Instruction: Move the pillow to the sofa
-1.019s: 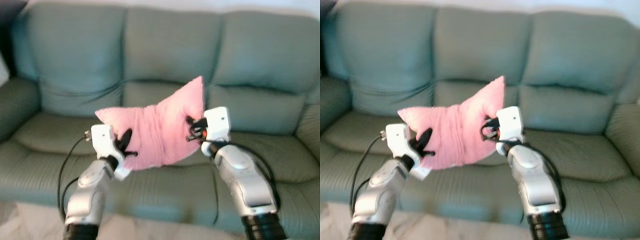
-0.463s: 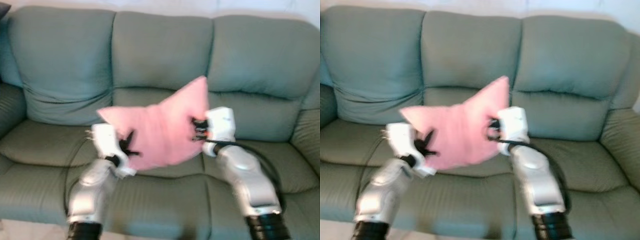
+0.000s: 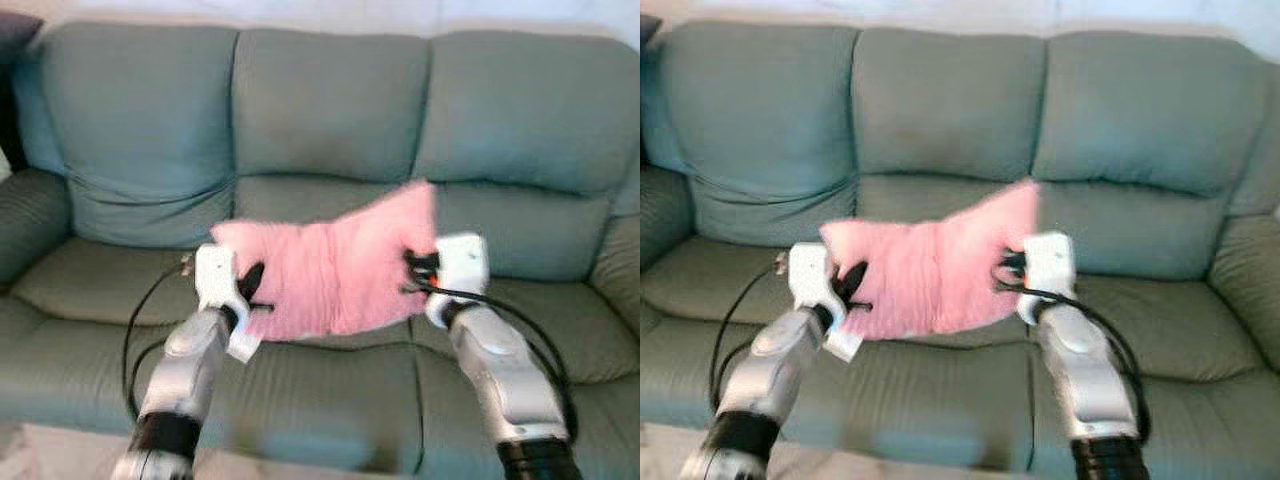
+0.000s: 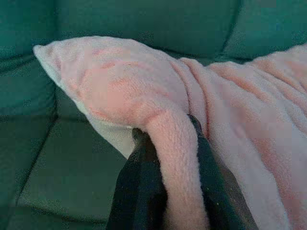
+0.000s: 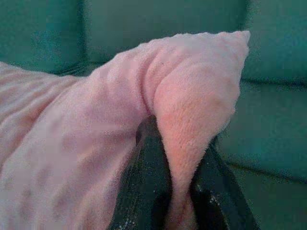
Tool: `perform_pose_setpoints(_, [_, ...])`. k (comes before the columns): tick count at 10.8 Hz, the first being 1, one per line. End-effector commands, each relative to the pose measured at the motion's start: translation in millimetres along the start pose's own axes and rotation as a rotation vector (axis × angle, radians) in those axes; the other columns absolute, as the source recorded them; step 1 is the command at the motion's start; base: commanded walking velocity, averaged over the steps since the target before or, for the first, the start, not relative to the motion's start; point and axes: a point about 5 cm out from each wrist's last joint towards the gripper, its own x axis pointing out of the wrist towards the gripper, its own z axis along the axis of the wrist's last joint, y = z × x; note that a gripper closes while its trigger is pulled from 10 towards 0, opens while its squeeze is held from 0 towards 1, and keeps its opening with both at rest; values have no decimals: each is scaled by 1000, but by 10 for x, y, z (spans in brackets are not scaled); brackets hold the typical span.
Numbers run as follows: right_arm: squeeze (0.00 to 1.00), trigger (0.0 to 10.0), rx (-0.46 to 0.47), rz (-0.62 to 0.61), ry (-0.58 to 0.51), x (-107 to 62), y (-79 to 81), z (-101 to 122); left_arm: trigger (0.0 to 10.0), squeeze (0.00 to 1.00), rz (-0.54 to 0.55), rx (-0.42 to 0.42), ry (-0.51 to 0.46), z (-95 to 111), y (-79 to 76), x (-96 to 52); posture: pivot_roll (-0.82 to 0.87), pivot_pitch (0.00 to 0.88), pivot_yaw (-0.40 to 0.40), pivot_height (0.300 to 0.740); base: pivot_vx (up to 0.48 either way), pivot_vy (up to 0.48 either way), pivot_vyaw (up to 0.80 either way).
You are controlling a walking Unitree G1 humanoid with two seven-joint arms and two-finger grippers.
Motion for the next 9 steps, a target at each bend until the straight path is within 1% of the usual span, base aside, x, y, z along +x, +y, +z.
perform_pose_setpoints(1, [0, 10000, 20, -40, -21, -28, -81, 13, 10000, 0, -22, 43, -51, 138, -40, 76, -217, 0, 27, 740, 0, 0, 0])
perform_pose_setpoints(3, [0, 10000, 53, -71, -20, -103, -169, -72, 10000, 0, -48, 80, -98, 267, -103, 199, -241, 0, 59, 740, 0, 0, 0])
perform_pose_setpoints(4, [0, 10000, 70, -88, -20, -131, -204, -102, 10000, 0, -45, 112, -99, 284, -93, 223, -245, 0, 73, 740, 0, 0, 0])
perform_pose_setpoints(6, [0, 10000, 141, -139, 17, -175, -335, -222, 10000, 0, -30, 128, -91, 316, -43, 287, -244, 23, 95, 740, 0, 0, 0])
perform_pose_setpoints(7, [0, 10000, 144, -145, 25, -177, -357, -246, 10000, 0, -28, 133, -96, 342, -22, 302, -242, 31, 96, 740, 0, 0, 0])
perform_pose_setpoints(9, [0, 10000, 148, -118, 49, -164, -343, -298, 10000, 0, 2, 123, -104, 356, 42, 318, -233, 48, 93, 740, 0, 0, 0])
